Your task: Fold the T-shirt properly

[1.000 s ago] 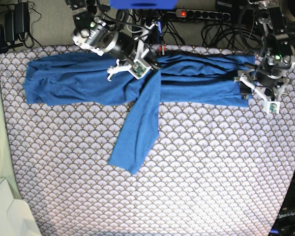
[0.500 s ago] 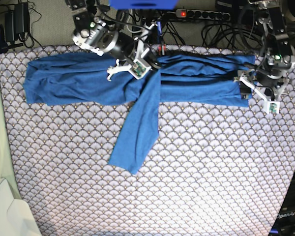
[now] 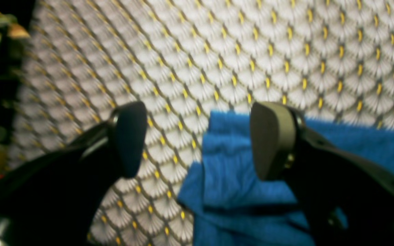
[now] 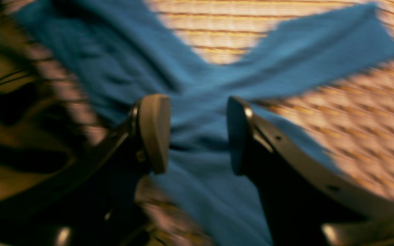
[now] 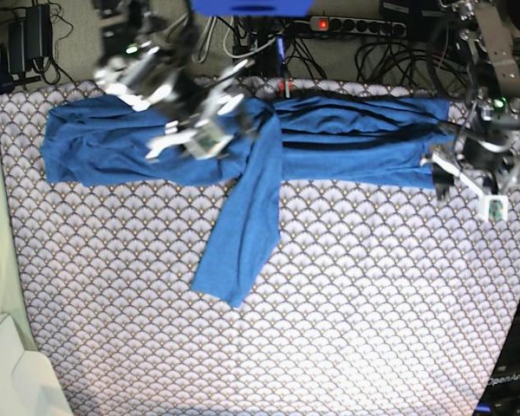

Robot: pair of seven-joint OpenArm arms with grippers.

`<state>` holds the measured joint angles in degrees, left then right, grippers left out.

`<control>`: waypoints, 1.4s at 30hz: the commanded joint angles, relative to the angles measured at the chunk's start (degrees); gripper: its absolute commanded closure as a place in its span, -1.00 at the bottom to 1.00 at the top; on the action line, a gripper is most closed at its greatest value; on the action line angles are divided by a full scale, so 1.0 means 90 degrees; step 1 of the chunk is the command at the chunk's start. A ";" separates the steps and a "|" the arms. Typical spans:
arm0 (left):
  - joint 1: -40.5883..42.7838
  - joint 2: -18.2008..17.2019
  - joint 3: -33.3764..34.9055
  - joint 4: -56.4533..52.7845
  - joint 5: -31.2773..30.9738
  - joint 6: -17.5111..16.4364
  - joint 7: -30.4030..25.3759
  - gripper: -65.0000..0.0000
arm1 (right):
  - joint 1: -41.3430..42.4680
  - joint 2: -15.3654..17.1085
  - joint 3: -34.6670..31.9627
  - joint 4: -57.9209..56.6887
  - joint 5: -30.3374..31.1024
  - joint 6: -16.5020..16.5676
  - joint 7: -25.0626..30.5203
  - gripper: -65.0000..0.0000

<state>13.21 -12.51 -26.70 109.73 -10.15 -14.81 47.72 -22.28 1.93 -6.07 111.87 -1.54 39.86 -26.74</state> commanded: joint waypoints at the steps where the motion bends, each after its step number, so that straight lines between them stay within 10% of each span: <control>1: -0.0213 -0.0060 0.0129 0.0169 -0.0059 0.0009 -0.0189 -0.42 | 0.0009 0.0005 0.0200 0.0107 0.0069 0.0016 0.0114 0.13; 16: -0.3124 0.1552 0.3684 -0.1921 0.0762 0.0087 -0.0345 -0.42 | -0.0030 0.0151 0.2584 0.0156 0.0069 0.0016 0.0065 0.12; 22: -0.4042 0.2390 0.4349 -0.4569 0.1455 0.0087 -0.1830 -0.41 | -0.0030 0.0151 0.3111 0.0156 0.0059 0.0016 0.0065 0.12; 33: -0.5488 0.2390 0.5062 -0.8261 0.0547 0.0087 -0.4272 -0.41 | 0.0009 -0.0210 0.3209 0.0156 0.0049 0.0016 -0.0482 0.13; 42: -0.5712 0.2390 0.5843 -0.8603 -0.0332 0.0087 -0.4546 -0.41 | 0.0205 -0.0464 0.3179 0.0156 0.0049 0.0016 -0.0482 0.13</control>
<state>-36.07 8.25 25.87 31.44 -12.47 -13.56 8.29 -20.56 -2.83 22.17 112.14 -1.45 40.10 -32.36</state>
